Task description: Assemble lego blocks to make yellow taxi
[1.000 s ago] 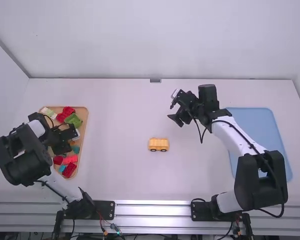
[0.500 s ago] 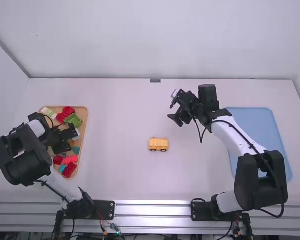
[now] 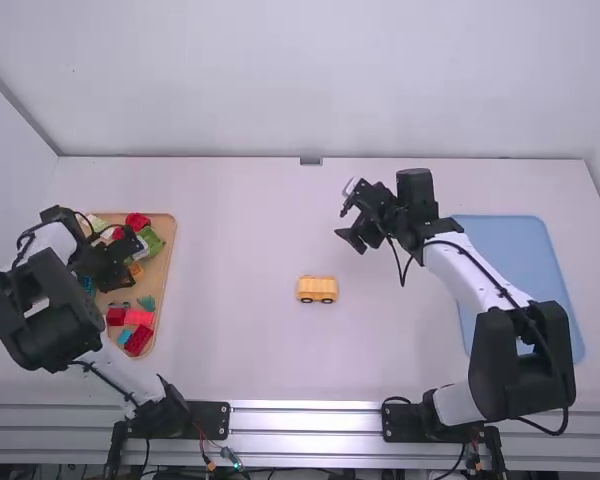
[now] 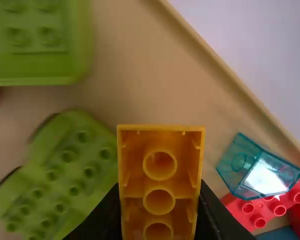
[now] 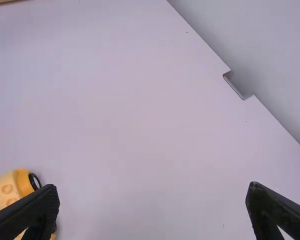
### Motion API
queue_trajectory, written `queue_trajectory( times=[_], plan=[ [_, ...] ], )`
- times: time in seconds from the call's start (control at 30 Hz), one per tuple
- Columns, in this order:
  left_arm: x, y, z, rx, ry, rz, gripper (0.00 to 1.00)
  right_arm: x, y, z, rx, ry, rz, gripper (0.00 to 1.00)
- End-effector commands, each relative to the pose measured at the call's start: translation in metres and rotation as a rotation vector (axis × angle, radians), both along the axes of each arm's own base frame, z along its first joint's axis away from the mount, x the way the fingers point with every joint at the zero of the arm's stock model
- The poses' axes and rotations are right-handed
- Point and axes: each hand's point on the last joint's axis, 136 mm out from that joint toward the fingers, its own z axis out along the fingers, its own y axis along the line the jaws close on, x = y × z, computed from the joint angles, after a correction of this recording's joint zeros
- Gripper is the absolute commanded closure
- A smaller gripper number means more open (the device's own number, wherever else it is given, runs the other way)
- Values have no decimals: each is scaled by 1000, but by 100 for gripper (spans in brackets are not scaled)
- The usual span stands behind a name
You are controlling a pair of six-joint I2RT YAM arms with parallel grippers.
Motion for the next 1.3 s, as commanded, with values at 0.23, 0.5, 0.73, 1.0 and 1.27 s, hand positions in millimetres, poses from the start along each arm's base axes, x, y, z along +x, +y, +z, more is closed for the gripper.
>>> queue_trajectory(
  times=[0.23,0.5,0.73,1.0,1.27],
  plan=[
    [59,-61,78,-359,-259,-30,96,-13,28,43,156,-54,154,1],
    [76,-183,150,-684,-578,-487,98,-36,50,72,313,-93,348,2],
    [75,-272,187,-942,-643,-653,98,-58,57,102,454,-141,529,1],
    [36,-378,218,-1182,-671,-952,98,-79,40,127,586,-165,678,1],
    [25,-414,231,-1291,-612,-1014,98,-90,37,135,631,-174,752,9]
  ],
)
